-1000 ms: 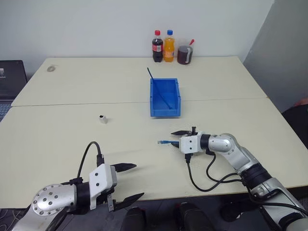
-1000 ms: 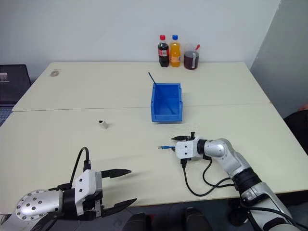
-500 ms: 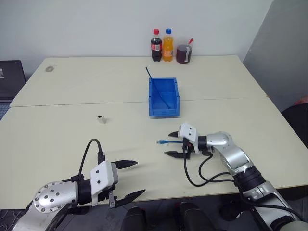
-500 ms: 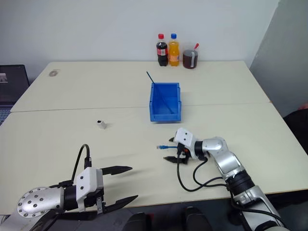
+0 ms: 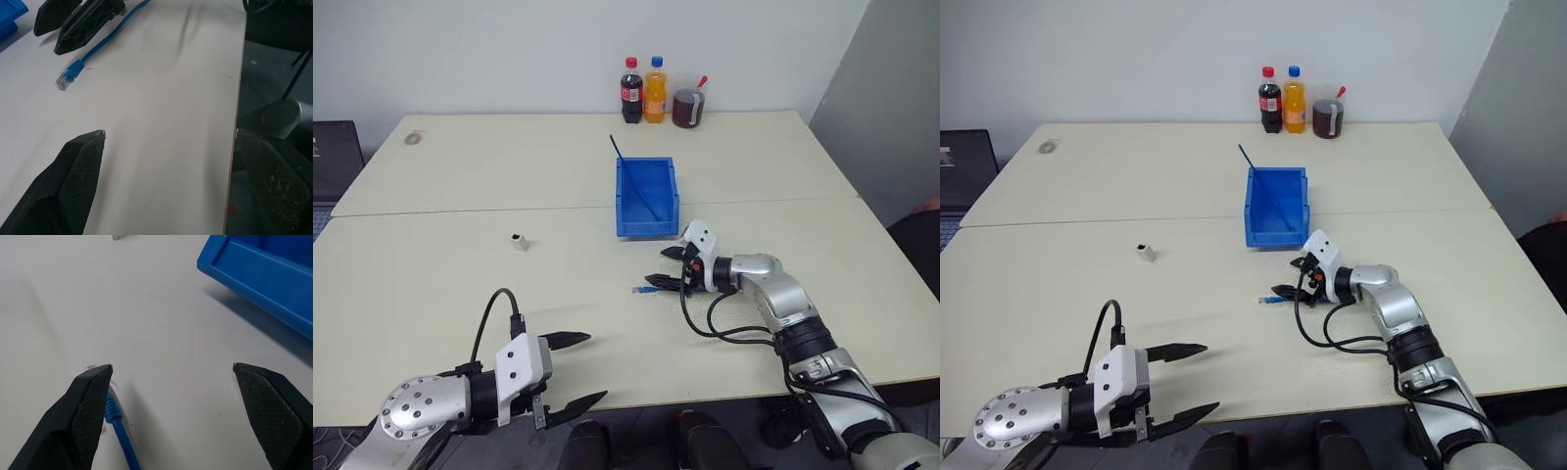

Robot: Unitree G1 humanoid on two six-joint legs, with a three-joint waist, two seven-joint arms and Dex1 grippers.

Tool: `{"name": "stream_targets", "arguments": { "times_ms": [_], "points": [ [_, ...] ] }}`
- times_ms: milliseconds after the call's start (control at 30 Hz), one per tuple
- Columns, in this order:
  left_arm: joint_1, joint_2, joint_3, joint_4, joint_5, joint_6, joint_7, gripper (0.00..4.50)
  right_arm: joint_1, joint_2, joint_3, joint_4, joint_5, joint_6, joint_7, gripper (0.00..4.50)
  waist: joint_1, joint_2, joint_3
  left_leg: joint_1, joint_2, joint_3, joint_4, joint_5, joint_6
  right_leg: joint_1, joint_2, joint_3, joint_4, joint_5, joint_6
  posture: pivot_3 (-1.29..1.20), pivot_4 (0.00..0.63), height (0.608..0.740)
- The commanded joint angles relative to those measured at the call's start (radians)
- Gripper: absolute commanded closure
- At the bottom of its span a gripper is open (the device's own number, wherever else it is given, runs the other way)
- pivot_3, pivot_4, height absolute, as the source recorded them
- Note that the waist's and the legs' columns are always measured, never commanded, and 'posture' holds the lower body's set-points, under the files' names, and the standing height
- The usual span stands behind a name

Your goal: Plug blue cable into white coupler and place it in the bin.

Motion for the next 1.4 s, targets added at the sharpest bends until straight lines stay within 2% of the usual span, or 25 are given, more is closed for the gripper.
{"name": "stream_targets", "arguments": {
  "times_ms": [33, 300, 900, 1133, 1300, 1400],
  "points": [
    [0.0, 0.003, 0.024, -0.037, -0.004, -0.017, 0.002, 0.0, -0.036, -0.007, 0.0, 0.023, -0.019, -0.023, -0.011, 0.34, -0.001, 0.0, 0.0, 0.0, 0.0, 0.0, 0.0, 0.0, 0.0, 0.0, 0.0, 0.0, 0.0, 0.0, 0.0, 0.0, 0.15, 0.74],
    [0.0, 0.001, 0.023, -0.033, -0.001, -0.021, 0.004, 0.0, -0.012, -0.031, 0.086, 0.054, -0.115, -0.15, 0.011, 0.34, -0.008, 0.0, 0.0, 0.0, 0.0, 0.0, 0.0, 0.0, 0.0, 0.0, 0.0, 0.0, -0.001, 0.0, 0.0, 0.0, 0.15, 0.74],
    [-0.003, 0.002, 0.016, -0.025, 0.004, -0.024, 0.001, 0.0, 0.033, -0.058, 0.08, -0.02, -0.099, -0.142, 0.056, 0.34, -0.008, 0.0, 0.0, 0.0, 0.0, 0.0, 0.0, 0.0, 0.0, 0.0, 0.0, 0.0, 0.0, 0.0, 0.0, 0.0, 0.15, 0.74],
    [-0.013, 0.0, 0.018, -0.02, 0.008, -0.024, 0.007, 0.0, 0.002, -0.037, 0.017, -0.04, -0.031, -0.115, 0.057, 0.34, -0.009, 0.0, 0.0, 0.0, 0.0, 0.0, 0.0, 0.0, 0.0, 0.0, 0.0, 0.0, 0.0, 0.0, 0.0, 0.0, 0.15, 0.74],
    [-0.124, 0.049, 0.033, 0.104, 0.052, -0.092, -0.045, 0.0, 0.041, -0.173, -0.019, -0.293, 0.123, 0.047, 0.238, 0.34, 0.004, 0.003, 0.003, -0.002, -0.001, -0.001, 0.001, 0.0, 0.0, 0.0, 0.0, -0.001, -0.001, 0.0, 0.001, 0.0, 0.15, 0.74],
    [-0.264, 0.083, -0.003, 0.236, 0.062, -0.108, -0.104, 0.0, 0.103, -0.272, -0.027, -0.473, 0.206, 0.142, 0.298, 0.34, 0.014, 0.003, 0.003, -0.002, -0.001, -0.002, 0.001, 0.0, 0.0, 0.0, 0.0, -0.002, -0.001, 0.0, 0.001, 0.0, 0.15, 0.74]
  ]
}}
